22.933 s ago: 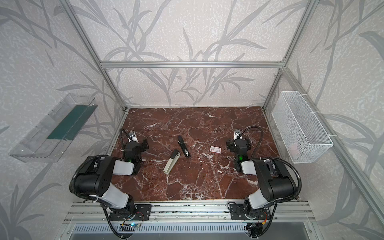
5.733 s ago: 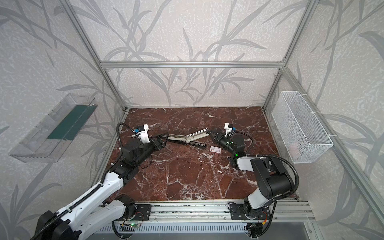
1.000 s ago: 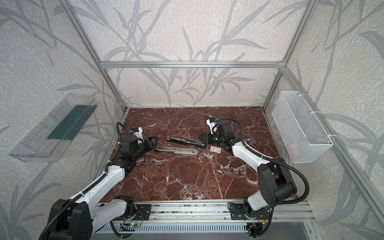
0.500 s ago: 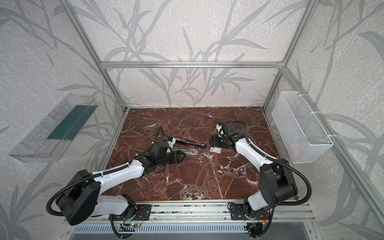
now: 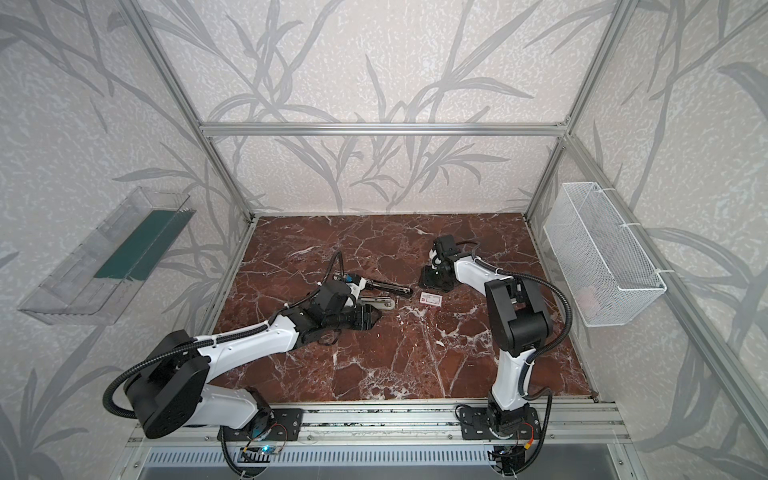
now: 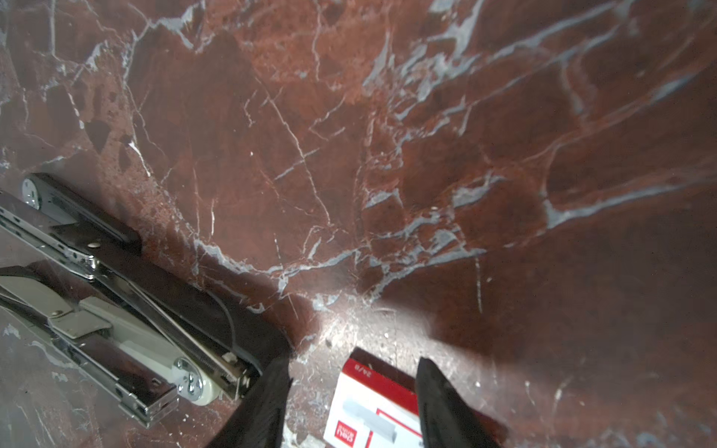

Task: Load the staples into the stapler
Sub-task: 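Move both grippers above the red-and-white staple box, then lower the right gripper and grasp the red-and-white staple box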

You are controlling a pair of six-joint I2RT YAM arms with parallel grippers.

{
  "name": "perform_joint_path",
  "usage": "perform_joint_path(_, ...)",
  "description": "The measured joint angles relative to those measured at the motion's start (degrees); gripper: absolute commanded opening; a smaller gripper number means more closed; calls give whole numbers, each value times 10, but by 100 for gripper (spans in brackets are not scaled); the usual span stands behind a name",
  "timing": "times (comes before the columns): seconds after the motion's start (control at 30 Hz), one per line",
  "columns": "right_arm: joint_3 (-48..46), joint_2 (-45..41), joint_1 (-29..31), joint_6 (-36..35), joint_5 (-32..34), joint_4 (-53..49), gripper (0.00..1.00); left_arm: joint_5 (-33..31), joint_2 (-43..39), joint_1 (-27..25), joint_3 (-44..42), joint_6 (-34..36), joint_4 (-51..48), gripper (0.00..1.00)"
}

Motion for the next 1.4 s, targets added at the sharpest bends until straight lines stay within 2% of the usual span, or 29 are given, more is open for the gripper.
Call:
perform_joint_path(0.3,-30,0,0,6,-38,4,53,6,45,0,33,10,-9,63)
perform_joint_path(0.53,-117,-68,6,25,-61,8,53,16,70,0,63,17,-18,53)
perform_joint_path(0.7,-145,-109,19,32,-65,1,56,33,88,-1,87,21,-27,54)
perform_joint_path(0.9,-145,-157,21,11,-27,-22,59,71,133,-7,156,30,-67,53)
perform_joint_path(1.07,-140,-176,31,-35,27,-65,63,101,174,-7,221,45,-116,50)
perform_joint_path(1.4,-96,-143,115,-115,106,-126,67,113,176,-7,222,51,-147,51)
